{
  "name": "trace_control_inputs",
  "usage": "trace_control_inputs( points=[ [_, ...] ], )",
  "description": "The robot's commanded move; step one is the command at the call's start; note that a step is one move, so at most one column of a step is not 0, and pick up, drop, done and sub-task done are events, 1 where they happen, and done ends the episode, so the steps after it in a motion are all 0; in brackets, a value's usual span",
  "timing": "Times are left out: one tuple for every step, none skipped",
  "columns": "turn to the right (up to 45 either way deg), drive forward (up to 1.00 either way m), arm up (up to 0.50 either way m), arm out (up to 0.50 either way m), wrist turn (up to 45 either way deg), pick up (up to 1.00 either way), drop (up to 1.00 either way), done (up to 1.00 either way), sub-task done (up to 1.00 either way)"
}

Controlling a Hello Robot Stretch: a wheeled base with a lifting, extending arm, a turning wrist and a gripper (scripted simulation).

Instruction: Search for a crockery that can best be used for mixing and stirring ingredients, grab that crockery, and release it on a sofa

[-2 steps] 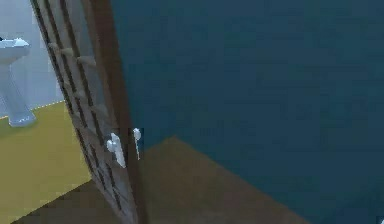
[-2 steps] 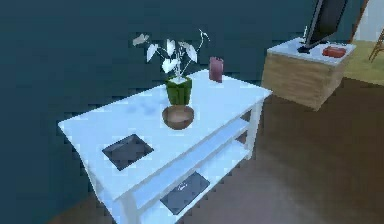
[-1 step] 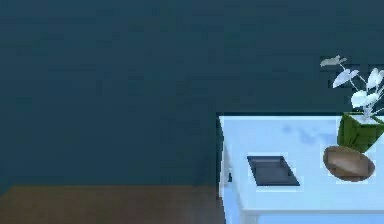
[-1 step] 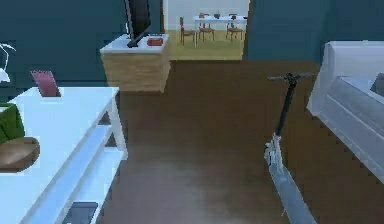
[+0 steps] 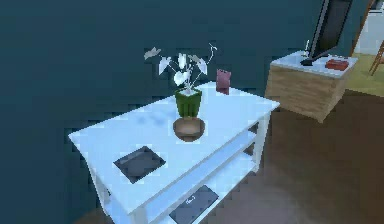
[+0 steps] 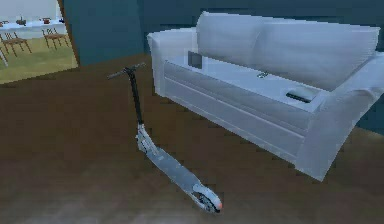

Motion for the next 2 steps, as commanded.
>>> trace_control_inputs(
  points=[
    [9.0,0.00,0.00,0.00,0.0,0.00,0.00,0.00,0.00],
    [0.0,0.35,0.00,0.00,0.0,0.00,0.00,0.00,0.00]
  ],
)
